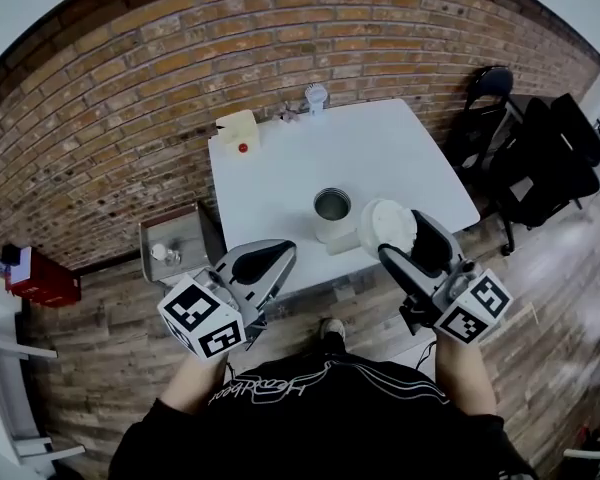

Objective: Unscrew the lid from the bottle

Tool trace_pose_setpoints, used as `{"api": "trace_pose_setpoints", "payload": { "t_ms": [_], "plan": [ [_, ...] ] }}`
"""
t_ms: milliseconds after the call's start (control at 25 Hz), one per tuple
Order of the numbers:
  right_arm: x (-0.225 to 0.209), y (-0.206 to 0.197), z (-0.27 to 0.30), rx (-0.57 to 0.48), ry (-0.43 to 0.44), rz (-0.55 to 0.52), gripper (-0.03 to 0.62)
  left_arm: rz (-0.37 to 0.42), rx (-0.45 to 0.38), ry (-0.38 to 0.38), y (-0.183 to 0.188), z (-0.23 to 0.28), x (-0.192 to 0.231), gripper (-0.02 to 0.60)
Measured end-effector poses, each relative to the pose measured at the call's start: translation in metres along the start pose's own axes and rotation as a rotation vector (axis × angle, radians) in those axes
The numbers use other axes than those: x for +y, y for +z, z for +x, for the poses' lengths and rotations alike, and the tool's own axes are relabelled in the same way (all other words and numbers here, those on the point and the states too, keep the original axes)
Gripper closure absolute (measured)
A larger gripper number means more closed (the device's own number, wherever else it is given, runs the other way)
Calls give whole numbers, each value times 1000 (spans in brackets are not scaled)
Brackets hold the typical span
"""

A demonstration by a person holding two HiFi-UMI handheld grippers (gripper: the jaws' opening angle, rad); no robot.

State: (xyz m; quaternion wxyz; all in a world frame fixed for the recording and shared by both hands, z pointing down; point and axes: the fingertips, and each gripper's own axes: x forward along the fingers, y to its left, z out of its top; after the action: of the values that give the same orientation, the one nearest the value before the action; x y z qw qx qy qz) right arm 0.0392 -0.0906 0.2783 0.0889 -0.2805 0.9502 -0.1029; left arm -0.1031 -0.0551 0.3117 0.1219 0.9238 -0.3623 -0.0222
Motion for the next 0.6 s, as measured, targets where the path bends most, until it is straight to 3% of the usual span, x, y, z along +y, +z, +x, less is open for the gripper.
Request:
{"api": "trace_pose_setpoints", "payload": {
  "t_ms": [600],
  "plan": [
    [42,-24,-41,1,-27,19,260,-5,63,-25,-21,-26,-39,552]
  ]
}}
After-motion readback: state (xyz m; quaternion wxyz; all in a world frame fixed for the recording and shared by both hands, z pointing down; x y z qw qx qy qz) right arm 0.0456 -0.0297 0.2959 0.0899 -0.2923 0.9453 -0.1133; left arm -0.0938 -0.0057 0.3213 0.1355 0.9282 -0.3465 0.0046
